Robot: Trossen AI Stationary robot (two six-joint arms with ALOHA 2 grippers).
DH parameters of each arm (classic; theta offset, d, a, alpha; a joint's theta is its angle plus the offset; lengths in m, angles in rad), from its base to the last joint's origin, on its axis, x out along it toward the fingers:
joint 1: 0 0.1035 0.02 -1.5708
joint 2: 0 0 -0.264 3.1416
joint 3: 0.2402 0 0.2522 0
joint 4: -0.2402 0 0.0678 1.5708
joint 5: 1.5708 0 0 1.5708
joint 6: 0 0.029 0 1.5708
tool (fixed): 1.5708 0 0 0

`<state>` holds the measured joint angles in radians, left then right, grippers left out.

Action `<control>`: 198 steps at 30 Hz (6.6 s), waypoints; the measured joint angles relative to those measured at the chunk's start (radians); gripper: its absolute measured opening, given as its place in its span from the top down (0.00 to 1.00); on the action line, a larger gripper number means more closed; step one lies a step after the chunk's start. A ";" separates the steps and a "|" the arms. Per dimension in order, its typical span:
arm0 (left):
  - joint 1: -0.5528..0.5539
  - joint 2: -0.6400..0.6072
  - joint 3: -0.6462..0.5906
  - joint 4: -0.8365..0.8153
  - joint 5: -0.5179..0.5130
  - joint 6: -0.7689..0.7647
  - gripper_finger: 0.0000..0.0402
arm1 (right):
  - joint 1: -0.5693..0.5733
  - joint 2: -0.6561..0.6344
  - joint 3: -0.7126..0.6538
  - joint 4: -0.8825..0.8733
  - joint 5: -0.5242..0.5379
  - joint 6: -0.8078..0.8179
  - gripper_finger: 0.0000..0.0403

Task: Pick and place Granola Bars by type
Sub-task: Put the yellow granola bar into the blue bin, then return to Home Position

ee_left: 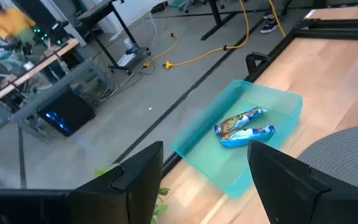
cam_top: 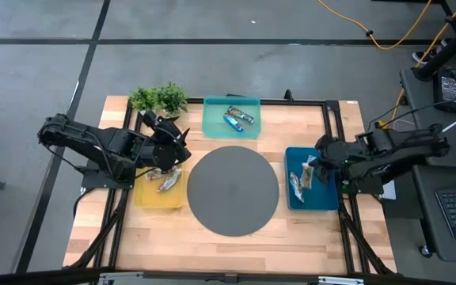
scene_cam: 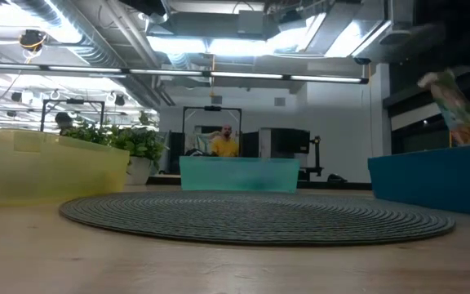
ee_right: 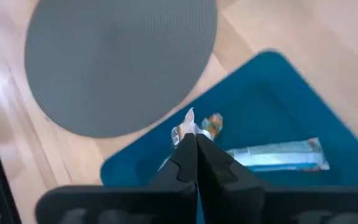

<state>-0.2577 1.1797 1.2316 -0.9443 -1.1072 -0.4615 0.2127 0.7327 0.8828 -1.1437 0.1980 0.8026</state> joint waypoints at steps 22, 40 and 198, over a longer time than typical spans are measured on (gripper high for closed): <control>0.019 0.000 0.000 0.001 -0.016 -0.042 0.44 | 0.000 -0.286 -0.329 0.036 -0.062 0.130 1.00; 0.121 0.000 0.000 0.002 0.055 -0.041 0.44 | 0.000 -0.374 -0.370 0.105 0.054 0.139 0.99; 0.182 -1.177 -1.223 0.989 0.898 0.465 0.99 | -0.206 -0.257 -0.024 0.421 0.384 -0.780 0.96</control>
<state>-0.0757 0.0025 0.0086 0.0448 -0.2092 0.0032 0.0067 0.4759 0.8585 -0.7231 0.5823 0.0223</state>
